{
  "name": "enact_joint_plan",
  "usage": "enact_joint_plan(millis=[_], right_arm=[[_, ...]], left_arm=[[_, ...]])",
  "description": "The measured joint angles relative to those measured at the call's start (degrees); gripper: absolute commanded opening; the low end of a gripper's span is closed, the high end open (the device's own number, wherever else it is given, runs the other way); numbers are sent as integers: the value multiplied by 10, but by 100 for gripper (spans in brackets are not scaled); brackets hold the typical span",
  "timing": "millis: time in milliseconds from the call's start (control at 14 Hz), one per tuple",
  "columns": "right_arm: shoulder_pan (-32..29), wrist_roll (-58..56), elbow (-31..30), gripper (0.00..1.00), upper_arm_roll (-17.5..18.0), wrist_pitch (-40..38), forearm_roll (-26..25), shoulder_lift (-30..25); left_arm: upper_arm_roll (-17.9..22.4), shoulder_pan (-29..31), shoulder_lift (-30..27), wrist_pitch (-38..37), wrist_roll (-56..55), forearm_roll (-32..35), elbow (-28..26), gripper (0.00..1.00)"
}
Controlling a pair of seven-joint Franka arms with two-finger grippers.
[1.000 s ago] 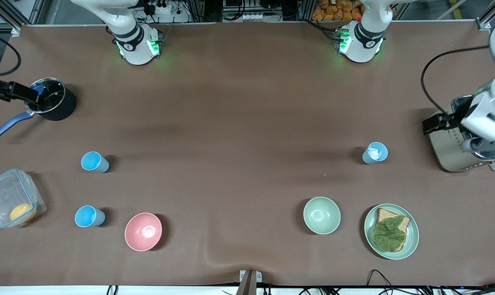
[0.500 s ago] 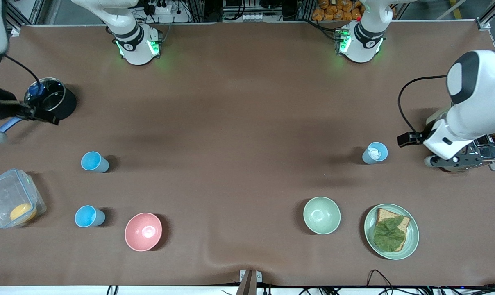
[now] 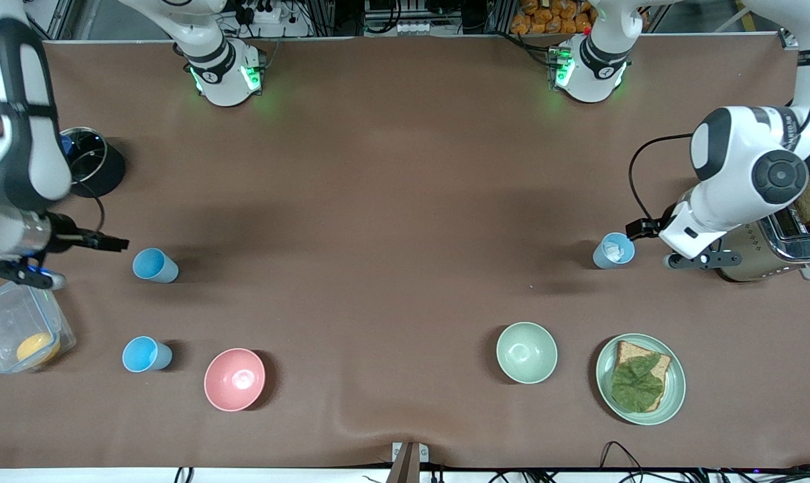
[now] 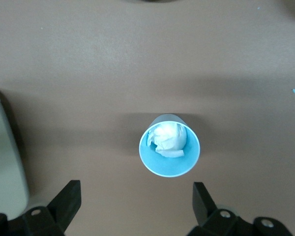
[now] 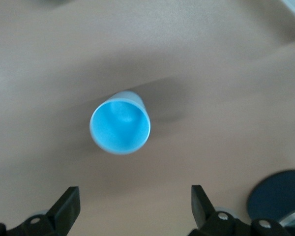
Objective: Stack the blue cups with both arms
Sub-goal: 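Reach the right gripper to a blue cup while the left gripper reaches another, then grasp and lift the blue cups with the right and left grippers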
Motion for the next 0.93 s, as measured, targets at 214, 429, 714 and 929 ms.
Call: enact_joint_plan(millis=[214,429,714,929], right_arm=[[-1,0,1,100,0,45,0,52],[-1,0,1,100,0,52,0,89],[-1,0,1,8,0,66,0,116],[-6,-4,1,0,0,74,0,123]], left_arm=[[0,8,5,45,0,0,-38,100],[1,23,27,75,1,0,-48,100],[0,29,62,111,2,0,-47,97],[-2,29,82,128,2,-1,-46,69]])
